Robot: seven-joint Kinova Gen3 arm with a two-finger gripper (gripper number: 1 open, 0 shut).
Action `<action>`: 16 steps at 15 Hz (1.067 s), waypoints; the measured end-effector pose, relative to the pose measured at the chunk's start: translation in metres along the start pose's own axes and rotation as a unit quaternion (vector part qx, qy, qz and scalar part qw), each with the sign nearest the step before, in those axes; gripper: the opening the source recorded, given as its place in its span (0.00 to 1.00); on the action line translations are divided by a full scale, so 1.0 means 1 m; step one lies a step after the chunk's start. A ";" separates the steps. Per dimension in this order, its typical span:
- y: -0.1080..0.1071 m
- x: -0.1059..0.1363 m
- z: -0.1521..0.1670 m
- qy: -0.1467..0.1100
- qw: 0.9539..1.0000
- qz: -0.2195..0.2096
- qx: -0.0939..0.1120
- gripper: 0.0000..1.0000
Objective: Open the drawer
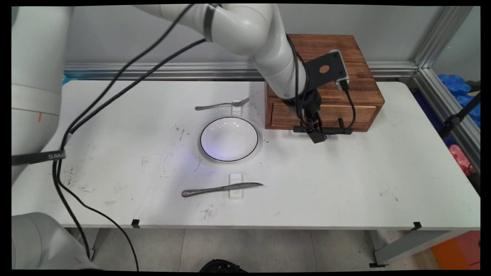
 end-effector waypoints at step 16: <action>-0.002 -0.002 0.067 -0.037 0.999 -0.006 0.001 1.00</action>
